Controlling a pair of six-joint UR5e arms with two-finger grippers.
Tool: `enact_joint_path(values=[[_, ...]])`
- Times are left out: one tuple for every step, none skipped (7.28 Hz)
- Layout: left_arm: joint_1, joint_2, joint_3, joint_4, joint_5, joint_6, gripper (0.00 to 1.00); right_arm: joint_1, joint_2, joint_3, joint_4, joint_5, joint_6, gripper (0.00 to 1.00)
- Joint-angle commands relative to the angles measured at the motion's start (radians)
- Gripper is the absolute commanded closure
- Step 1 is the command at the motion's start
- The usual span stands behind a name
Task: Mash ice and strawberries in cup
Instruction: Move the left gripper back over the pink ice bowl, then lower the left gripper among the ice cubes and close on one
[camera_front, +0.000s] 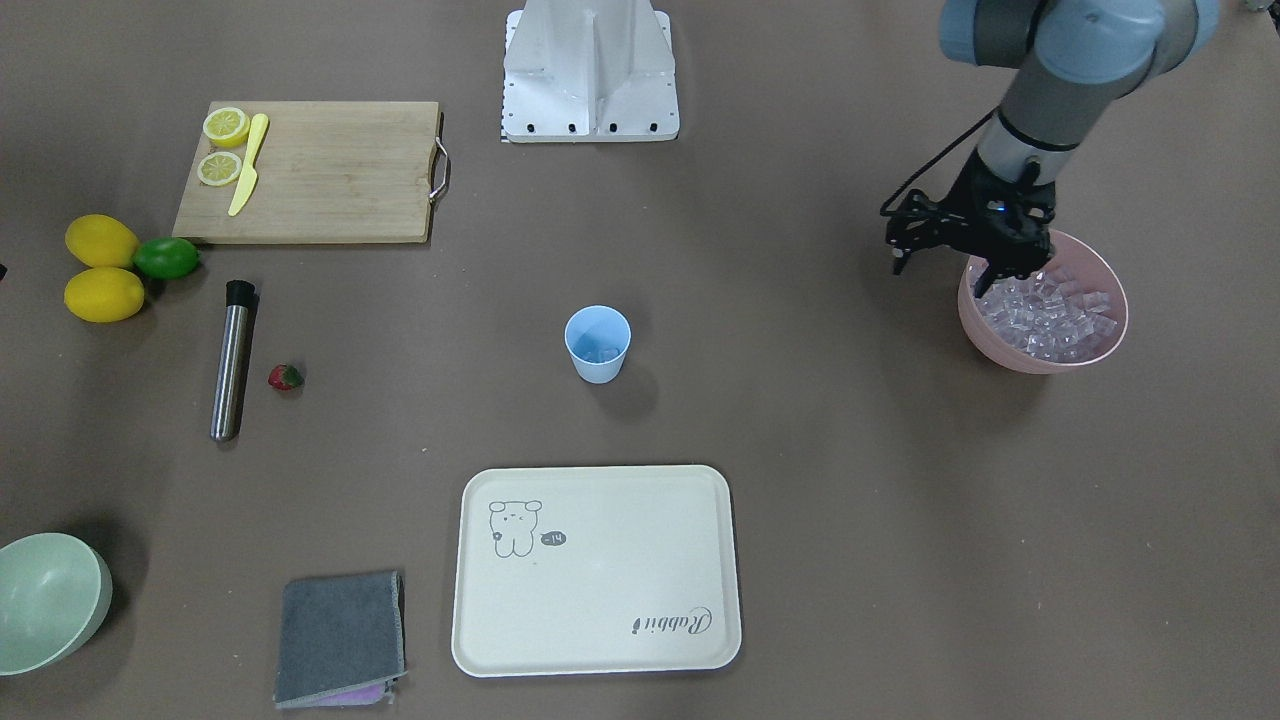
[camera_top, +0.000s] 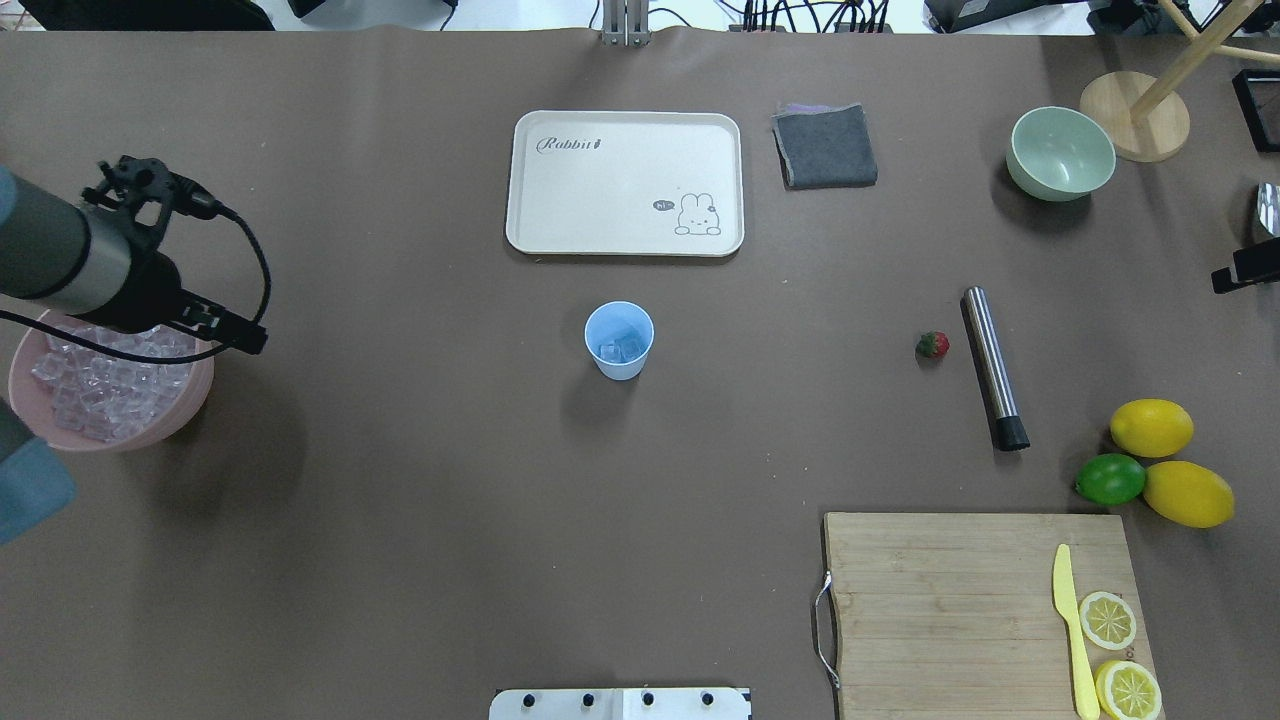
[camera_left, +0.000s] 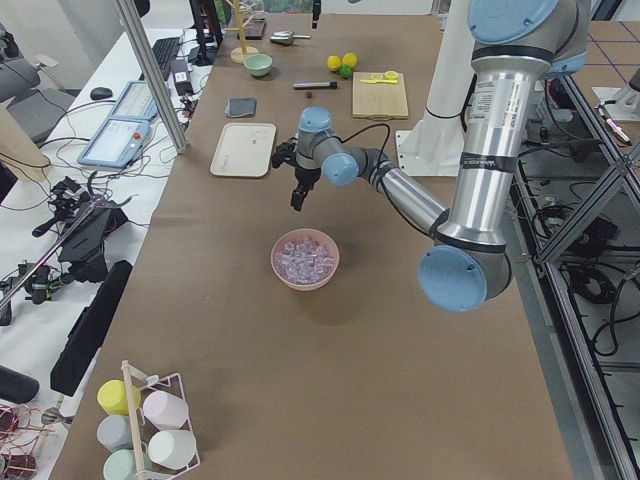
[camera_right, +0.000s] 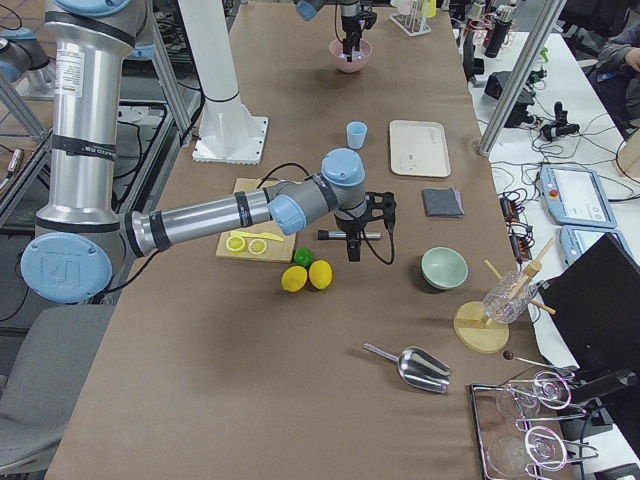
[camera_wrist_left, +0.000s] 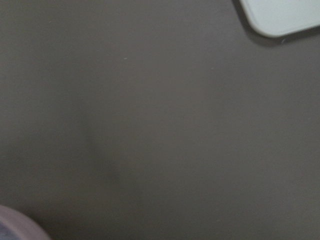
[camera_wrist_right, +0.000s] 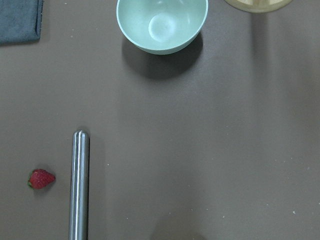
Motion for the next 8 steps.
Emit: enact_joint_path(values=[[-0.067, 0.119, 0.006, -0.025, -0.047, 0.161, 0.00, -0.001, -0.002, 0.000, 0.000, 0.001, -0.003, 0.00], [-0.069, 0.166, 0.033, -0.104, -0.047, 0.172, 0.00, -0.001, -0.002, 0.000, 0.000, 0.001, -0.003, 0.00], [-0.090, 0.174, 0.096, -0.181, -0.058, 0.179, 0.00, 0.001, -0.002, 0.000, 0.000, 0.001, -0.004, 0.00], [-0.093, 0.173, 0.121, -0.190, -0.058, 0.164, 0.01, 0.001, -0.002, 0.000, 0.000, 0.001, -0.006, 0.00], [-0.093, 0.173, 0.133, -0.191, -0.056, 0.163, 0.01, 0.001, -0.002, 0.000, 0.000, 0.001, -0.003, 0.00], [-0.092, 0.171, 0.136, -0.191, -0.055, 0.159, 0.02, 0.001, -0.002, 0.000, 0.000, 0.003, -0.001, 0.00], [-0.092, 0.171, 0.147, -0.191, -0.055, 0.159, 0.02, -0.001, -0.002, 0.000, 0.000, 0.003, -0.001, 0.00], [-0.092, 0.171, 0.138, -0.193, -0.056, 0.073, 0.02, 0.001, -0.002, 0.000, 0.000, 0.003, -0.001, 0.00]])
